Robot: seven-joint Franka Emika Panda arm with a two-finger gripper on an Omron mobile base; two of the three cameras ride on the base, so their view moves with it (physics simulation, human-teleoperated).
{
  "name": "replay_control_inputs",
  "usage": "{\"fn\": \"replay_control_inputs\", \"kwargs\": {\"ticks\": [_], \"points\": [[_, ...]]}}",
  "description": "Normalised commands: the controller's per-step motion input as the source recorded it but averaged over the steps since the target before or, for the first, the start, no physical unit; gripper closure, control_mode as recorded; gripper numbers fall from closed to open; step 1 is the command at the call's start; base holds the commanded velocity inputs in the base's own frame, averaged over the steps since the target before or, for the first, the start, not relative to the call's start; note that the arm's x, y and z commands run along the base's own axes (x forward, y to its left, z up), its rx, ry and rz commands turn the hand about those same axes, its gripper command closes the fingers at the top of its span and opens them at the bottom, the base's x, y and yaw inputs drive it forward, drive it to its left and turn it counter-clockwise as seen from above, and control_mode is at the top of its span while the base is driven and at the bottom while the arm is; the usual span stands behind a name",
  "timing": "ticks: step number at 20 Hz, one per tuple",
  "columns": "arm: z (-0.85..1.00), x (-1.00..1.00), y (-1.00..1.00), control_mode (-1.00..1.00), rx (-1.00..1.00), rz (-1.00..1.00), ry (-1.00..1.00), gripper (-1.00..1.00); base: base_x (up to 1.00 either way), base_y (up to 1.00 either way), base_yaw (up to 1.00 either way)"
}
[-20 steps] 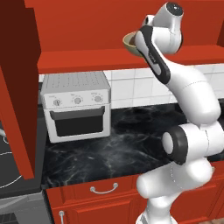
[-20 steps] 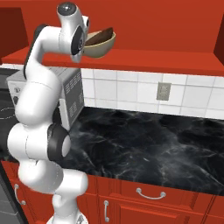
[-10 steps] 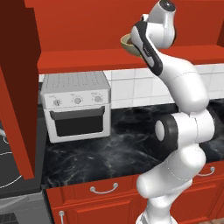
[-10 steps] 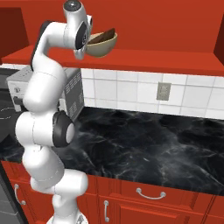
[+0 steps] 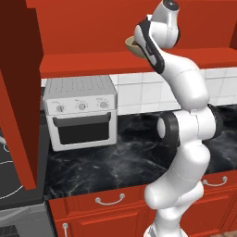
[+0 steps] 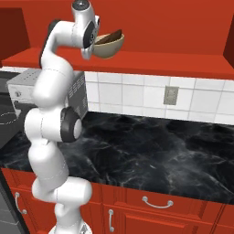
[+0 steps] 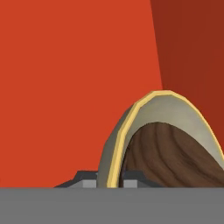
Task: Pick up the bowls on the counter and stack them on top of one another in the open cabinet. Place the smaller bowl on top of the larger bowl.
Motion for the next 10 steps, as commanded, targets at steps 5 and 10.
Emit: {"fn": "replay_control_inputs", "kwargs": {"ticks": [5, 10], "points": [[0.00, 0.40, 0.00, -1.00, 0.00, 0.00, 0.02, 1.00, 0.00, 0.00, 0.00], [0.00, 0.40, 0.00, -1.00, 0.00, 0.00, 0.02, 1.00, 0.00, 0.00, 0.00]]}}
